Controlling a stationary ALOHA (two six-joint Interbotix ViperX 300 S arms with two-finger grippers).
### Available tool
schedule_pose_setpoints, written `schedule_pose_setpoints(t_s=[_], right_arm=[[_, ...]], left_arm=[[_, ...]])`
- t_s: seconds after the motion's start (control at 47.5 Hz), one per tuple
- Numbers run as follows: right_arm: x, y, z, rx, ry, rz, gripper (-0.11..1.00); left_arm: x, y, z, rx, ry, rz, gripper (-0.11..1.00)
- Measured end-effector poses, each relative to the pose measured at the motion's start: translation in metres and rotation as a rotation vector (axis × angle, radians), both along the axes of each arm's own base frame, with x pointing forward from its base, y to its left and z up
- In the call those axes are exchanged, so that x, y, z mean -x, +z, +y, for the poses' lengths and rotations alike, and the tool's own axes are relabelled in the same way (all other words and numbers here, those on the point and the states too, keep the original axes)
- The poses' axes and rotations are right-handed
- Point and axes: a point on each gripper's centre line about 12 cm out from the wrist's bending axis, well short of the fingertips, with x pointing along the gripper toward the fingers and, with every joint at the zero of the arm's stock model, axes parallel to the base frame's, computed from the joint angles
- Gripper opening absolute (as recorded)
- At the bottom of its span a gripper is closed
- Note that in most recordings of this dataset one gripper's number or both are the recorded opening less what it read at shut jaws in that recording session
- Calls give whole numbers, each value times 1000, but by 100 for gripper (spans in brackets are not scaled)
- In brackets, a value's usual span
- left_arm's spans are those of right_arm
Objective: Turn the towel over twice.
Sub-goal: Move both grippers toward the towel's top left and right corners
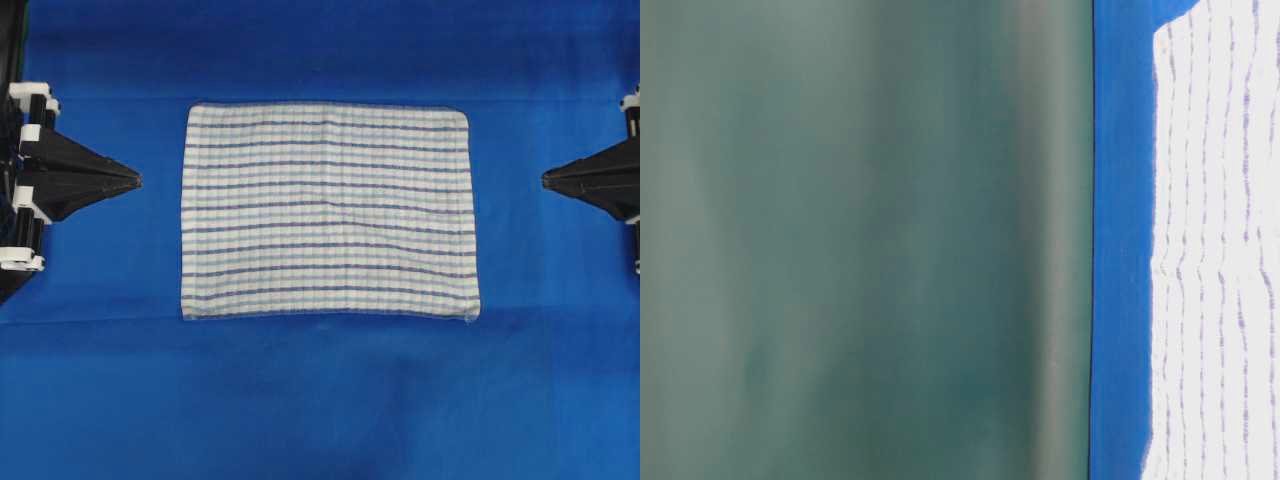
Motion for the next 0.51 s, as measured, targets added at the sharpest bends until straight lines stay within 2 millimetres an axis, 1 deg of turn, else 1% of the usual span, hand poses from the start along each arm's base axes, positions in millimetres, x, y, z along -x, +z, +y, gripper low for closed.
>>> schedule_pose_setpoints(t_s=[0.105, 0.211, 0.337, 0.505], right_arm=[[-1, -1, -6, -3, -30, 8, 0], [-6, -7, -23, -12, -112, 47, 0], [-12, -23, -43, -26, -200, 136, 0], [-19, -45, -63, -48, -285, 239, 0]], left_arm=[[0, 0, 4, -3, 20, 2, 0], [-3, -4, 12, -15, 61, 20, 0], [-10, -13, 23, -26, 114, 68, 0], [-21, -36, 43, -12, 195, 173, 1]])
